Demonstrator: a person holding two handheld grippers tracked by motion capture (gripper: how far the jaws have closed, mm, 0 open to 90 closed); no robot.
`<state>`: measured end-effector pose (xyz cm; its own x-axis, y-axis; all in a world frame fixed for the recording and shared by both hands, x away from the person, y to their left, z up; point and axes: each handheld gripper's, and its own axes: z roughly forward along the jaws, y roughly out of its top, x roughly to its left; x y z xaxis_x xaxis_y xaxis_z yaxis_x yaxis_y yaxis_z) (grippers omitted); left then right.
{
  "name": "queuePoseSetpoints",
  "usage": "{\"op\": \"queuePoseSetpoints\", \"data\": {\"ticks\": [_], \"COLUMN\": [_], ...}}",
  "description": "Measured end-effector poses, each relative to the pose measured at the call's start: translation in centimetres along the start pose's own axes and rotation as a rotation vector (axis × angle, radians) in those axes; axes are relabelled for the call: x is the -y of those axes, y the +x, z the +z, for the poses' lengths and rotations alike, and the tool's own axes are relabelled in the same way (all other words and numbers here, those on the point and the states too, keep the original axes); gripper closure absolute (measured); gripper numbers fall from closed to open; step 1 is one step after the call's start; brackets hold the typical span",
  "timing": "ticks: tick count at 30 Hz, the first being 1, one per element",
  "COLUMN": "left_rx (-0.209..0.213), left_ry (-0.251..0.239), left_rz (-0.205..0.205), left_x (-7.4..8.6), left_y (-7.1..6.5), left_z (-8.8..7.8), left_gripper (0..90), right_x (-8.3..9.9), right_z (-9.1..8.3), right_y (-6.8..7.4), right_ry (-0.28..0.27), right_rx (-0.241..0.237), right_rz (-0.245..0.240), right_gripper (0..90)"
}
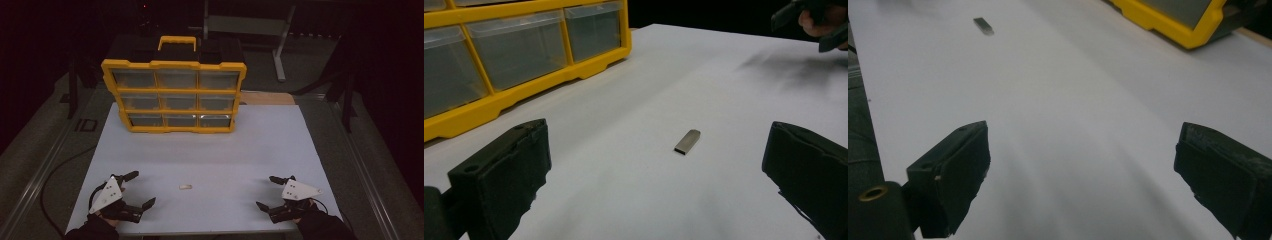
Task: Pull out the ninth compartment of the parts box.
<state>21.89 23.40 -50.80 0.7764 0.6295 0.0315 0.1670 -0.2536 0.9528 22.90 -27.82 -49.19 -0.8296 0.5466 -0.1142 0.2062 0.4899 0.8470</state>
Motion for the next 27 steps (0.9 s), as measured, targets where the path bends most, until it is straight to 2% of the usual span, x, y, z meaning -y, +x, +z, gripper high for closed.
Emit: {"op": "queuePoseSetpoints", "data": {"ticks": [9,17,19,27], "left_rx": [0.002,0.002,0.006,0.007], "left_ry": [-0.004,-0.005,0.001,-0.006], "left_rz": [-0.002,-0.005,-0.005,-0.014], "left_x": [0.0,0.0,0.1,0.1], "left_y": [0.0,0.1,0.1,0.1], "left_z": [0.0,0.0,0.1,0.1], "left_gripper": [0.0,0.0,0.0,0.0], "right_x": [-1.8,-4.1,-5.1,-7.6], "right_z": [-0.9,-1.8,-2.0,-1.9], "right_y": [-0.4,-1.2,-1.5,-1.9], "right_ry": [-0.025,-0.046,-0.053,-0.068], "right_rx": [0.025,0.057,0.064,0.079], "right_rz": [-0.044,-0.106,-0.134,-0.197], "right_gripper": [7.7,7.7,7.7,7.7]}}
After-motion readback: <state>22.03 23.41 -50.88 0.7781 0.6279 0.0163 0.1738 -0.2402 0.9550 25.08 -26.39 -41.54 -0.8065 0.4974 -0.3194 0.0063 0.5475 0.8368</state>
